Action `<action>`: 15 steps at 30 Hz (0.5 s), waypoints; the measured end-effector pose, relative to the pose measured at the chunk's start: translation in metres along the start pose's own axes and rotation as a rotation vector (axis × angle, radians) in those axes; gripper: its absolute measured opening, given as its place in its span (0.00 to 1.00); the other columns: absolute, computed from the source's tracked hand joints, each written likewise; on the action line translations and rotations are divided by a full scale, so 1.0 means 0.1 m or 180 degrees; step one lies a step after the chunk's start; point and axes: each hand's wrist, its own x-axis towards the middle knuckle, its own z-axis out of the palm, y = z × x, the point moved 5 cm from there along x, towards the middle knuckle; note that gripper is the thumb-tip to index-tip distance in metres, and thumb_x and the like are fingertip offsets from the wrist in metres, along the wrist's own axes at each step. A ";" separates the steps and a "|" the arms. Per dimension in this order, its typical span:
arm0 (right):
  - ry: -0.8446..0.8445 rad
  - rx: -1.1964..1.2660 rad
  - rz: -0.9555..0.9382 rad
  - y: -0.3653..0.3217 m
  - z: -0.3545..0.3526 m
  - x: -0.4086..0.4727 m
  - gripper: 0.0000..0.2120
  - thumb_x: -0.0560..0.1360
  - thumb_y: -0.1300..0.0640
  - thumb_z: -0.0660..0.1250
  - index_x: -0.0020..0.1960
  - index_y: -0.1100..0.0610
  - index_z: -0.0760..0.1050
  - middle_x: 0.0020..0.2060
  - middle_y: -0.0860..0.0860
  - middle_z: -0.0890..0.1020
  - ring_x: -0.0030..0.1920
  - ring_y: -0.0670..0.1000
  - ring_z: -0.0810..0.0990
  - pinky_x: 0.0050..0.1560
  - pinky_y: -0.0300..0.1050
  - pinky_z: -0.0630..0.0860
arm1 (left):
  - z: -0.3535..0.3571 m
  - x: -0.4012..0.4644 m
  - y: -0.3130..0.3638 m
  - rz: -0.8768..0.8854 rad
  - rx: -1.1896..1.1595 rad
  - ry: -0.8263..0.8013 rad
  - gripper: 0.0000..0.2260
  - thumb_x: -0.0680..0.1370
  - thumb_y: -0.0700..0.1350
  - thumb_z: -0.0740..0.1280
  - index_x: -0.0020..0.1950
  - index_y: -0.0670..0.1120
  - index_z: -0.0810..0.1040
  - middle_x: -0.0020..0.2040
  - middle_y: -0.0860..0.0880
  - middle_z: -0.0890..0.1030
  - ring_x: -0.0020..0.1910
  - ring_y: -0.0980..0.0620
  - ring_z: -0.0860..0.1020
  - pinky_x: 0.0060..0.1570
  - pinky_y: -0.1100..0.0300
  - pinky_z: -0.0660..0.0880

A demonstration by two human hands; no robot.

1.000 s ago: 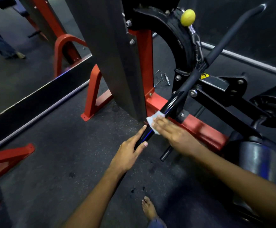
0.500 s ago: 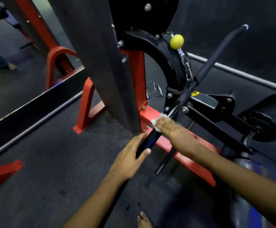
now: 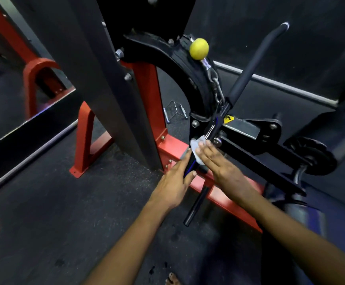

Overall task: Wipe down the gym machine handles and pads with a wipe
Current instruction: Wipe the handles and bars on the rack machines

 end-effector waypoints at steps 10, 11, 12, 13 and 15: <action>0.0892 0.1001 0.1976 0.35 -0.15 0.34 0.29 0.72 0.76 0.57 0.72 0.63 0.64 0.71 0.58 0.66 0.71 0.54 0.66 0.72 0.41 0.58 | 0.03 -0.01 -0.03 -0.0057 -0.0098 -0.0007 0.27 0.83 0.52 0.58 0.78 0.62 0.49 0.76 0.54 0.64 0.72 0.48 0.67 0.69 0.49 0.65; 0.1084 0.1323 0.2387 0.21 -0.15 0.27 0.26 0.74 0.74 0.56 0.71 0.62 0.66 0.68 0.58 0.72 0.67 0.53 0.71 0.69 0.39 0.63 | 0.03 -0.02 -0.03 -0.0062 -0.0121 -0.0002 0.27 0.83 0.52 0.58 0.78 0.62 0.49 0.76 0.55 0.63 0.72 0.49 0.66 0.69 0.49 0.65; 0.1199 0.1578 0.2804 0.12 -0.12 0.21 0.24 0.75 0.71 0.56 0.69 0.59 0.70 0.59 0.57 0.79 0.59 0.51 0.78 0.61 0.38 0.69 | 0.03 -0.02 -0.03 -0.0050 -0.0126 0.0015 0.27 0.83 0.52 0.58 0.78 0.62 0.49 0.76 0.55 0.63 0.72 0.50 0.66 0.69 0.50 0.65; 0.1213 0.1822 0.3226 0.07 -0.07 0.16 0.21 0.75 0.69 0.58 0.64 0.56 0.76 0.46 0.55 0.82 0.47 0.51 0.79 0.50 0.39 0.72 | 0.02 -0.03 -0.03 -0.0031 -0.0115 0.0030 0.27 0.83 0.52 0.58 0.78 0.62 0.50 0.77 0.56 0.62 0.72 0.51 0.66 0.69 0.50 0.65; 0.1280 0.2837 0.3918 0.23 0.04 0.21 0.16 0.72 0.67 0.59 0.43 0.53 0.83 0.31 0.49 0.77 0.35 0.50 0.74 0.36 0.41 0.69 | 0.00 -0.04 -0.02 0.0012 -0.0081 0.0045 0.26 0.83 0.51 0.58 0.78 0.61 0.50 0.77 0.57 0.61 0.73 0.52 0.65 0.69 0.53 0.65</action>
